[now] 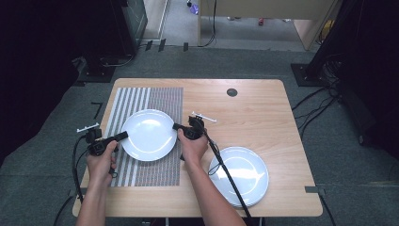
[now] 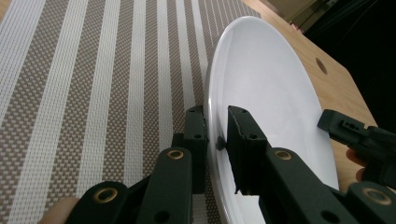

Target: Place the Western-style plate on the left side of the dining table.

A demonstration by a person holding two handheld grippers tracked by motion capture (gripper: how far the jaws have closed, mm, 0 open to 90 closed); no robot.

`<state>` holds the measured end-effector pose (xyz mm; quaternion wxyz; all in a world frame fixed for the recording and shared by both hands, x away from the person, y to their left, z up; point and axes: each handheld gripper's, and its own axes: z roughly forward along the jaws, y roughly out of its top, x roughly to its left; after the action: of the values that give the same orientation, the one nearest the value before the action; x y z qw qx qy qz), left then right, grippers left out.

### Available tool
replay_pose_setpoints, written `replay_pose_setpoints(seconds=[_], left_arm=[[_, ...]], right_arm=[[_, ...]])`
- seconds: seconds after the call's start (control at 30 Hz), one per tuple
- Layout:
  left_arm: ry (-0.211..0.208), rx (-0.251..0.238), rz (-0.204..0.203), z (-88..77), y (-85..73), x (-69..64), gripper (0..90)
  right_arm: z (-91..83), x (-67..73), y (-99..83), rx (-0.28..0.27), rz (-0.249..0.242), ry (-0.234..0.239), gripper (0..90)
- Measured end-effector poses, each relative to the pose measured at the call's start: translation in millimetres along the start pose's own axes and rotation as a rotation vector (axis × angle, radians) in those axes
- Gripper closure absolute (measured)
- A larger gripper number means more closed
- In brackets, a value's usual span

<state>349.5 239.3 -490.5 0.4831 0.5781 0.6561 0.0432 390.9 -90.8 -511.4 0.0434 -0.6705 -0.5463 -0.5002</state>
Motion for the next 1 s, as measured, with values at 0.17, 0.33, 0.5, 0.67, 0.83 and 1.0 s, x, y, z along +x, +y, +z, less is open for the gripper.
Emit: replay_pose_setpoints(seconds=[0.17,0.33,0.5,0.67,0.83,1.0], left_arm=[[0.009,-0.01,0.001,4.4,4.4,1.9,79.6],[0.022,-0.008,-0.024,12.5,6.0,11.6,79.2],[0.027,-0.023,-0.049,15.5,7.9,18.8,79.1],[0.026,-0.026,-0.073,22.2,10.9,21.8,79.2],[0.029,-0.043,-0.089,23.2,12.8,26.9,79.2],[0.041,-0.049,-0.096,23.8,11.9,31.3,78.7]], right_arm=[[5.8,2.0,-0.7,-0.035,0.02,-0.017,83.4],[15.3,1.7,-2.2,-0.051,0.048,-0.033,83.3],[21.0,3.1,-5.1,-0.06,0.034,-0.017,83.4],[25.7,2.3,-6.4,-0.093,0.014,-0.025,82.1],[30.3,1.2,-7.5,-0.104,-0.003,-0.003,80.9],[36.5,2.5,-11.8,-0.121,-0.066,0.003,78.5]])
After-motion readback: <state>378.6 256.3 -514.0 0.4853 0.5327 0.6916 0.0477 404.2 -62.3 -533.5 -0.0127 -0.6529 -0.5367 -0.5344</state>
